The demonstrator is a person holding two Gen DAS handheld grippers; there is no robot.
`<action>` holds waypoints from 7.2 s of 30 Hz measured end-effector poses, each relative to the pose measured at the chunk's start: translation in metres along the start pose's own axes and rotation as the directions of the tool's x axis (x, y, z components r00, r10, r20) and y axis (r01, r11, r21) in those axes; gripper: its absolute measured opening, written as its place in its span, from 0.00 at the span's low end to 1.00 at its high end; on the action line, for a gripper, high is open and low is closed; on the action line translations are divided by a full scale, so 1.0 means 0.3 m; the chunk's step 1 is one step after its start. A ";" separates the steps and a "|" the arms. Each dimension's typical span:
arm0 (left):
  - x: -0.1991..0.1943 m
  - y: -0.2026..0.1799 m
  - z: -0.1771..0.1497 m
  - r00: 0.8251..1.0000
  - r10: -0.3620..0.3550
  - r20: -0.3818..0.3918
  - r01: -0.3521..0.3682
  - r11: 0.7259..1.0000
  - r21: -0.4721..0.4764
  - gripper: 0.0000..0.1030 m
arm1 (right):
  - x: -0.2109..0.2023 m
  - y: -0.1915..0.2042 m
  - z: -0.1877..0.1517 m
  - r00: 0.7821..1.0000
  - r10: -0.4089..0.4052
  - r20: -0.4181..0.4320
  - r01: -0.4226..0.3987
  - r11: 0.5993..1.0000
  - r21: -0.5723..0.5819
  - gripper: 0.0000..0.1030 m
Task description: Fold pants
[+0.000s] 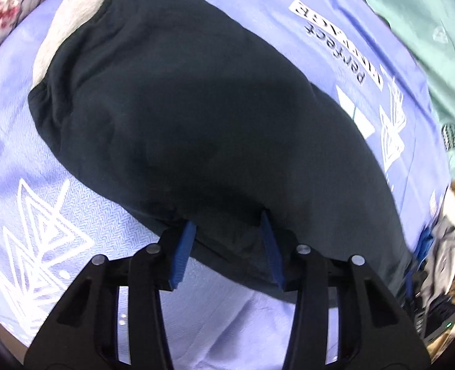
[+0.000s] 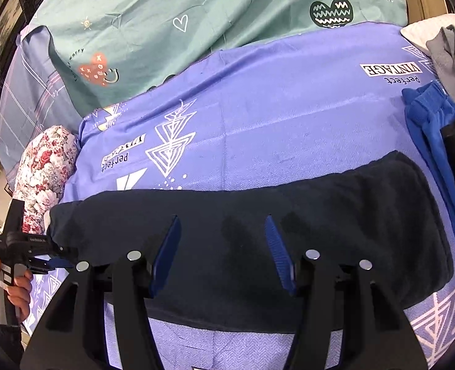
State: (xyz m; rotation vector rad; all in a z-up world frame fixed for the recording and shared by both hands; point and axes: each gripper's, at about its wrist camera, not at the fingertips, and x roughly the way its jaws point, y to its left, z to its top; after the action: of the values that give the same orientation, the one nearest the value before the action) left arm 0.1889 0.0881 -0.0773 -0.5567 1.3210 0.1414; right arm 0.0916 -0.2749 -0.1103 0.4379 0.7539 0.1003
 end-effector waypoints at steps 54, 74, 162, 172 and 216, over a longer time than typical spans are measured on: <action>-0.047 0.218 0.195 0.970 0.133 0.202 -0.182 0.952 0.245 0.87 | 0.193 0.353 0.109 0.991 0.034 -0.129 -0.059 0.979 -0.196 0.58; -0.055 0.303 0.277 0.918 0.172 0.356 -0.219 0.971 0.096 0.98 | 0.636 0.816 0.096 0.928 0.065 -0.368 -0.210 0.905 -0.369 0.14; -0.014 0.299 0.283 0.910 0.155 0.384 -0.198 0.977 0.074 0.98 | 0.253 0.164 -0.010 0.954 -0.292 -0.065 0.281 0.949 -0.143 0.72; -0.110 0.318 0.258 0.900 0.172 0.402 -0.160 0.985 -0.062 0.98 | 0.121 -0.041 0.039 0.934 -0.358 -0.013 0.358 0.933 0.044 0.75; -0.010 0.057 0.248 0.943 0.204 0.262 -0.282 0.909 0.306 0.98 | 0.074 -0.105 0.044 0.951 -0.304 -0.051 0.308 0.944 0.116 0.88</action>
State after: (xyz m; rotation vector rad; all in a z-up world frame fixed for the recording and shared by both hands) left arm 0.2463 0.1377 -0.0696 -0.0738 1.1550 0.1724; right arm 0.1147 -0.3025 -0.1292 0.4321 0.8553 -0.2323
